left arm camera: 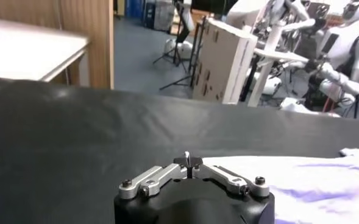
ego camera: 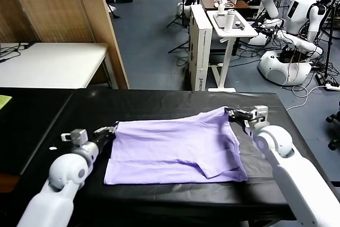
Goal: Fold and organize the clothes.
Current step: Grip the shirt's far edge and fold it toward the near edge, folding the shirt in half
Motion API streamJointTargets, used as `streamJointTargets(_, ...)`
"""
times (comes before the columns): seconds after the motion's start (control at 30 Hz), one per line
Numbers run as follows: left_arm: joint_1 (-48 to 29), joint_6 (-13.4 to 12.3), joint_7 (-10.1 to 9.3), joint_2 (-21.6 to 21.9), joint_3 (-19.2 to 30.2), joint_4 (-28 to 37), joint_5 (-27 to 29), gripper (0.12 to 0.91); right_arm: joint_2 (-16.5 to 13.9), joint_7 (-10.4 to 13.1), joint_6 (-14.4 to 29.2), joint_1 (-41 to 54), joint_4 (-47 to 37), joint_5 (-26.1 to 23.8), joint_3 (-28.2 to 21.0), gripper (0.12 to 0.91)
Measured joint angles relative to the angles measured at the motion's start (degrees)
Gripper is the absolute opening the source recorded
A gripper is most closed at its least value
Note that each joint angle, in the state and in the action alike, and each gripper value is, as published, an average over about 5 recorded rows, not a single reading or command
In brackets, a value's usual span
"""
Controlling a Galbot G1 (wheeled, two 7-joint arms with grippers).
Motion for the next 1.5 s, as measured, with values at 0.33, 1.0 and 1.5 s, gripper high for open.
streamJointTargets(0.33, 8.7, -3.3, 0.7, -1.5, -1.7, -4.0, 2.7, 0.149, -1.6, 1.7, -3.9, -8.7, 7.3, -0.1, 3.2, 0.14)
streamJointTargets(1.0, 14.6, -6.9, 0.93, -3.2, -4.5, -5.2, 3.0, 0.149, -0.8, 1.5, -3.9, -19.0, 10.2, -0.7, 8.3, 0.14)
streamJointTargets(1.5, 20.2, -11.0, 1.6, -6.8, -5.4, -6.1, 6.5, 0.149, -0.8, 1.6, -3.9, -20.9, 9.9, -1.1, 7.8, 0.14)
